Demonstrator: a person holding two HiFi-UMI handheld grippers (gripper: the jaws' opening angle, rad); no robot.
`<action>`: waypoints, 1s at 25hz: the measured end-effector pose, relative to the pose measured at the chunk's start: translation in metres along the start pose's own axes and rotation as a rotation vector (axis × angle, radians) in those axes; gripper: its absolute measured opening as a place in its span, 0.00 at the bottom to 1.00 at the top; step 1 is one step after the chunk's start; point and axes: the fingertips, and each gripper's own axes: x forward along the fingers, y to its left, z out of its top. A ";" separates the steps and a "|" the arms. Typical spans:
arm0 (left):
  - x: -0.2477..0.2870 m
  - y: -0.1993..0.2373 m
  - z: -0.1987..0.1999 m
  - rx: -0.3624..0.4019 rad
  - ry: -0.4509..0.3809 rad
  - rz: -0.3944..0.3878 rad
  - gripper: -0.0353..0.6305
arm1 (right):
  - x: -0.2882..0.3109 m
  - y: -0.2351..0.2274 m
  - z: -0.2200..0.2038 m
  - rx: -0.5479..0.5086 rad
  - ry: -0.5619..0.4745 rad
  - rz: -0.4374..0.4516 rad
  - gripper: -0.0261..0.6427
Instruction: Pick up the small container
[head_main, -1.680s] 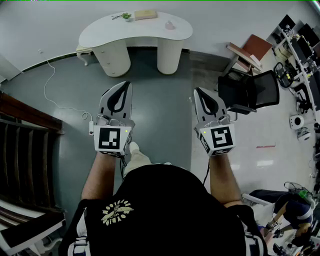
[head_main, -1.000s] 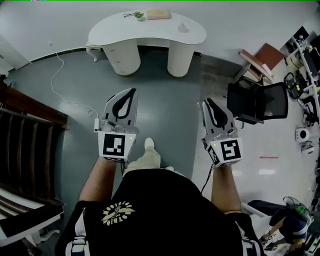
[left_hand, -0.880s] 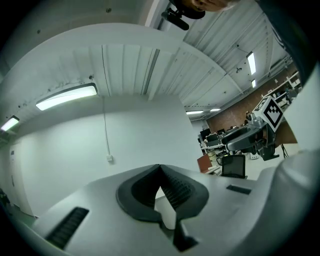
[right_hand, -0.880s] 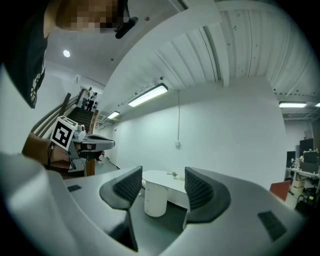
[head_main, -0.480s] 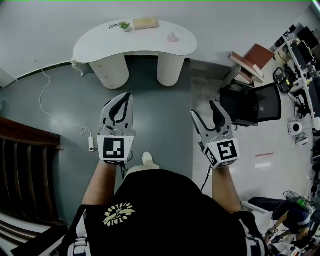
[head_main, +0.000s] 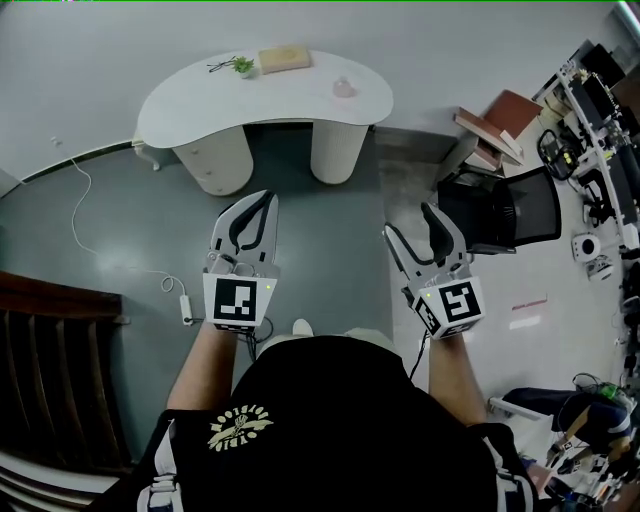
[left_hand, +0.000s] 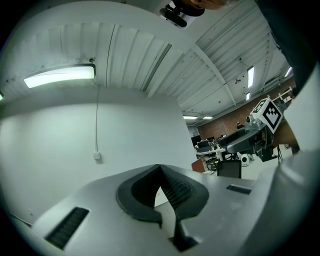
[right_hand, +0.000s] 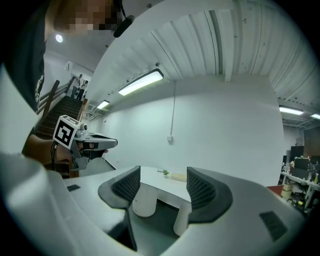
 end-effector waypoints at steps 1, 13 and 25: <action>0.003 0.004 -0.004 -0.004 0.008 -0.001 0.07 | 0.003 0.000 0.001 0.003 0.001 -0.003 0.45; 0.038 0.024 -0.020 -0.045 0.002 -0.006 0.07 | 0.028 -0.029 -0.003 -0.018 -0.008 -0.069 0.45; 0.119 0.045 -0.032 -0.017 0.037 0.027 0.07 | 0.104 -0.074 -0.012 -0.019 -0.022 0.029 0.45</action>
